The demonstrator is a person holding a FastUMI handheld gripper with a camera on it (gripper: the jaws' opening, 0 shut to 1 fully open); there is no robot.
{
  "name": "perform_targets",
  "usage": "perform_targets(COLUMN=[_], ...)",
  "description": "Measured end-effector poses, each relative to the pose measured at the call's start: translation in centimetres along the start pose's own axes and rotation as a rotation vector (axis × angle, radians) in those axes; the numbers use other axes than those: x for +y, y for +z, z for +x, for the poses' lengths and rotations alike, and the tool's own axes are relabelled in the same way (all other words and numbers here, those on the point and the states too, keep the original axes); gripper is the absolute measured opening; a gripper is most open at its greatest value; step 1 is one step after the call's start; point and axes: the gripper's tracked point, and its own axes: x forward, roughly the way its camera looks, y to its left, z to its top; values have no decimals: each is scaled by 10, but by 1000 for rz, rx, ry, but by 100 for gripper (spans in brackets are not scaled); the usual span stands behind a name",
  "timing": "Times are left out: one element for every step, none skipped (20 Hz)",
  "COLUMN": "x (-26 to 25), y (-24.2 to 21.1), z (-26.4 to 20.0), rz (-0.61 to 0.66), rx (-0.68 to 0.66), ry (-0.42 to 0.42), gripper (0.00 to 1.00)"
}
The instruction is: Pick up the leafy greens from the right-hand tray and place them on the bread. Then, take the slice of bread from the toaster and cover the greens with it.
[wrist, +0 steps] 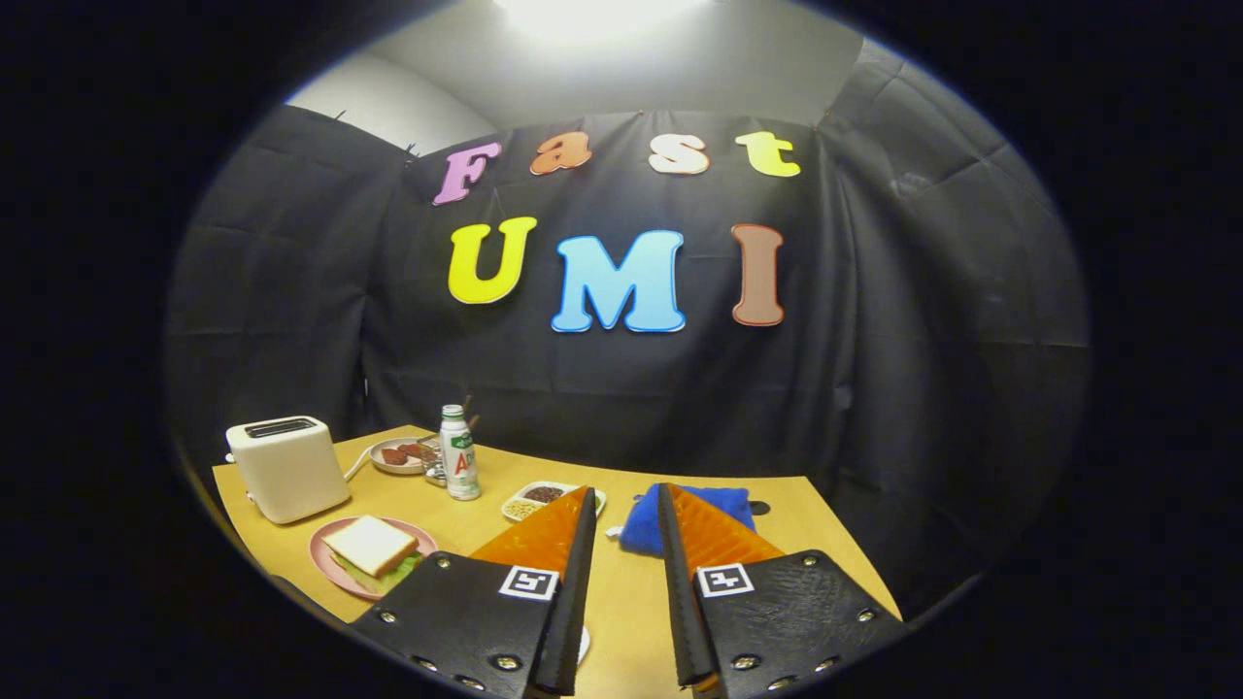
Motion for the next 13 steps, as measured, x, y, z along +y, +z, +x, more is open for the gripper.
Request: perform_targets(x=[-13, -28, -41, -58, -74, -93, -111, -129, -143, -159, -173, -189, -201], y=[-1, -2, -2, -4, -5, -8, -9, -13, -15, -17, -19, -25, -31], z=[-6, -10, -19, -19, -24, -29, -34, -37, -42, -45, -46, -48, -50], rz=[22, 47, 65, 76, 78, 72, 62, 56, 52, 53, 56, 55, 55], rx=[-4, -10, -19, -28, -36, -49, -60, -69, -83, -102, -120, -136, -154], ry=[-7, -8, -13, -19, -32, -49, -68, -83, -92, -102, -113, -122, -132], gripper=[38, 38, 38, 38, 38, 38, 38, 38, 38, 38, 38, 38, 38])
